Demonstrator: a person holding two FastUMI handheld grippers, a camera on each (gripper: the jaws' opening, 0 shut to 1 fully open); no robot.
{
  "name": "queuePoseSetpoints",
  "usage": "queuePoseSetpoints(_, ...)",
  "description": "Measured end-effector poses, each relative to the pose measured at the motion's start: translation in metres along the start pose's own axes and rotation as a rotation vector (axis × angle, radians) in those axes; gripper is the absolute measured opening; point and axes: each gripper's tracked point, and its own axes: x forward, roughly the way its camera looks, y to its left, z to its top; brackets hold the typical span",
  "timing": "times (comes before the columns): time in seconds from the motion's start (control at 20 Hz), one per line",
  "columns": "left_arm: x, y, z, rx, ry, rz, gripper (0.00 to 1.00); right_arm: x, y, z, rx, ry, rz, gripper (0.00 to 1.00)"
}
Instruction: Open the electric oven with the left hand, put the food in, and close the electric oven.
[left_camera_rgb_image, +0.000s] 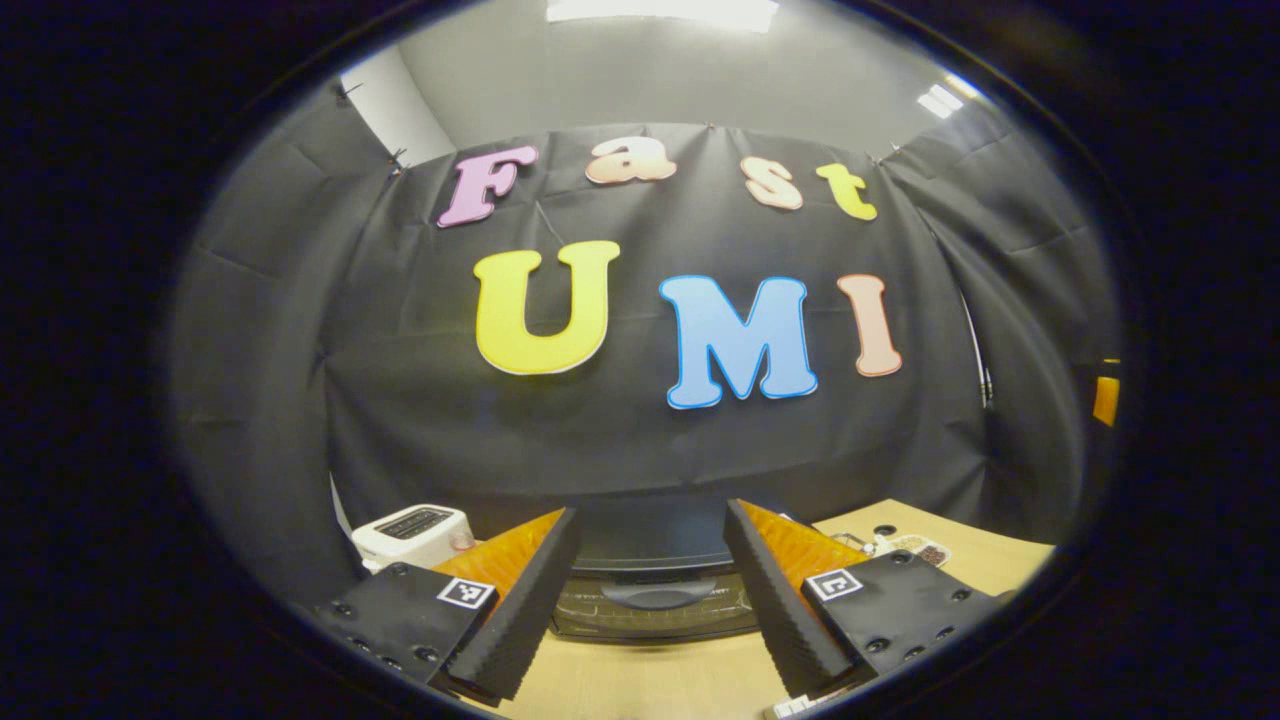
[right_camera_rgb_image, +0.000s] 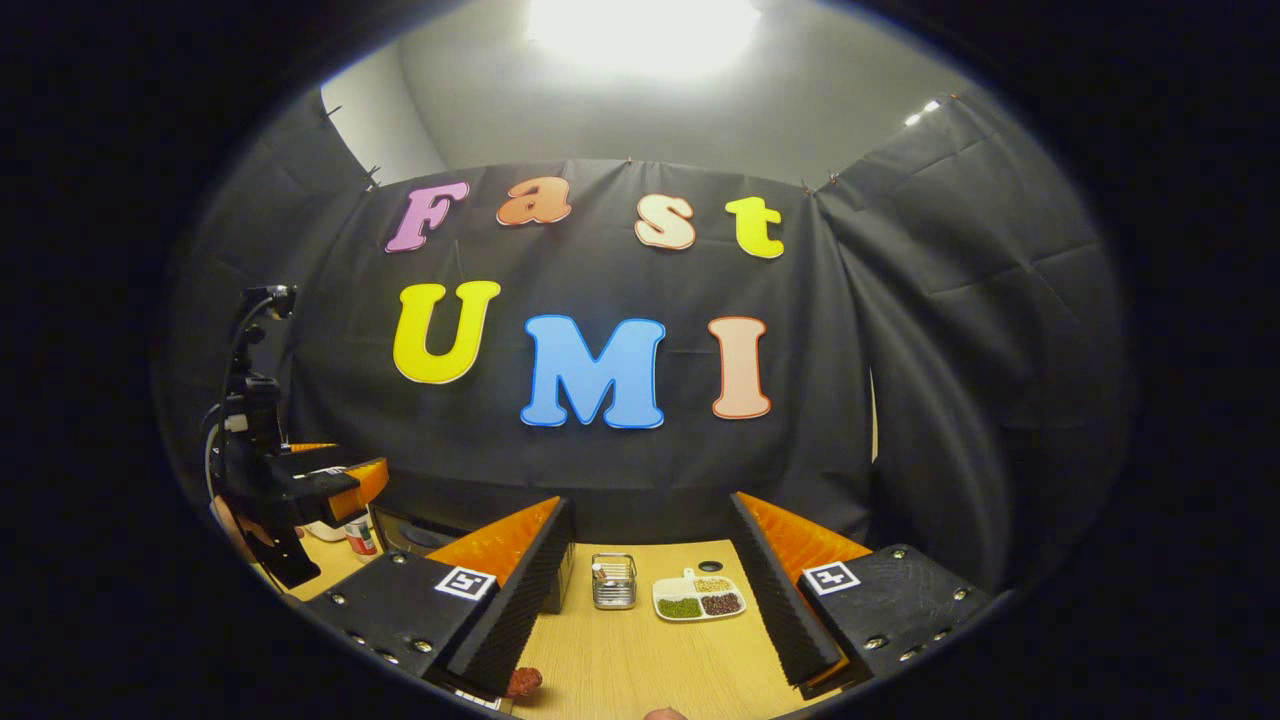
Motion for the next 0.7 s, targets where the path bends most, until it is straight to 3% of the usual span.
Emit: queuePoseSetpoints(0.7, 0.105, -0.005, -0.115, -0.011, 0.185, -0.078, 0.98, -0.003, -0.014, -0.015, -0.061, 0.087, -0.199, 0.96)
